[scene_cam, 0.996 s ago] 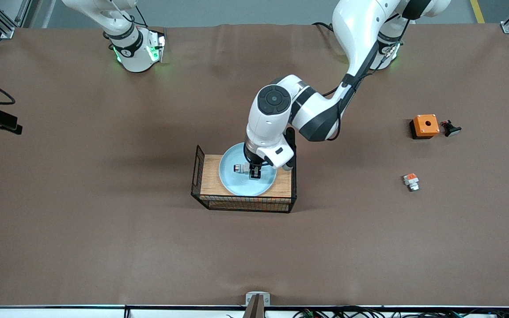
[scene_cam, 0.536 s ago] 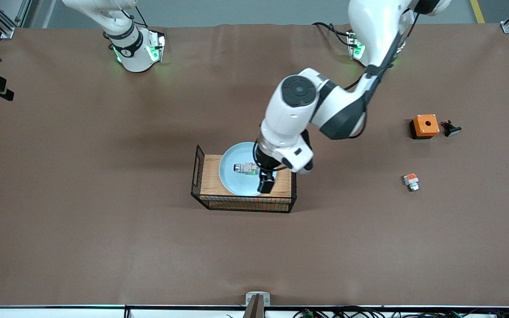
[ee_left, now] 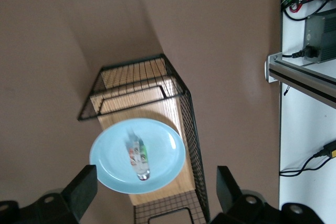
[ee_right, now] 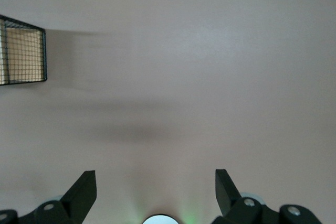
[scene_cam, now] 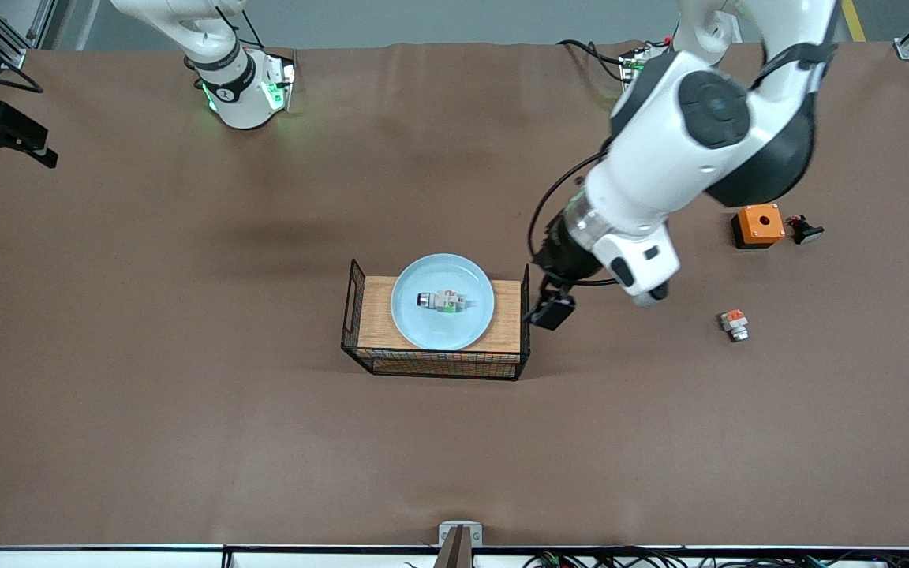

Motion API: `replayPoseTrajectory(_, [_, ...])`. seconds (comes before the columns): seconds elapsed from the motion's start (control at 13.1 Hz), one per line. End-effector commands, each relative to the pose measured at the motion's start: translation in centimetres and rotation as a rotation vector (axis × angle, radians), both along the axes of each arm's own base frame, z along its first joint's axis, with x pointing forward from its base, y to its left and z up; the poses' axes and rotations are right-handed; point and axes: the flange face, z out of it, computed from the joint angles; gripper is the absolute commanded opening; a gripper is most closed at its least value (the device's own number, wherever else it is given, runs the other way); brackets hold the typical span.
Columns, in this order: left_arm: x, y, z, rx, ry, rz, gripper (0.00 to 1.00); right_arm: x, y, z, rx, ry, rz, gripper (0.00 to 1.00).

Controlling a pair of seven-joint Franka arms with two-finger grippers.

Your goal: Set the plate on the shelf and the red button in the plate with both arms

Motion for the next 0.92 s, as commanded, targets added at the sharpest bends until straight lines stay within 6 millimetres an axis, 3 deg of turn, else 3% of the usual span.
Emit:
replayPoseTrajectory(0.0, [-3.7, 5.6, 1.1, 0.036, -0.03, -0.189, 1.0, -1.1, 0.6, 0.4, -0.011, -0.008, -0.01, 1.0])
replayPoseTrajectory(0.15, [-5.6, 9.9, 1.7, 0.08, -0.108, -0.424, 1.0, -1.1, 0.5, 0.7, -0.008, -0.022, -0.013, 1.0])
replayPoseTrajectory(0.31, [-6.3, 13.8, 2.2, 0.117, -0.18, -0.62, 1.0, -0.9, 0.4, 0.8, -0.008, -0.036, -0.008, 1.0])
replayPoseTrajectory(0.46, [-6.9, 18.7, 2.7, 0.134, -0.223, -0.701, 1.0, -0.8, 0.1, 0.8, -0.008, -0.04, -0.012, 1.0])
replayPoseTrajectory(0.69, [-6.7, 27.6, 3.2, 0.062, -0.189, -0.601, 1.0, -1.0, 0.0, 0.6, -0.005, -0.027, -0.015, 1.0])
replayPoseTrajectory(0.84, [-6.8, 31.3, 3.2, 0.082, -0.196, -0.815, 1.0, -1.2, -1.1, 0.6, -0.001, -0.024, -0.04, 1.0])
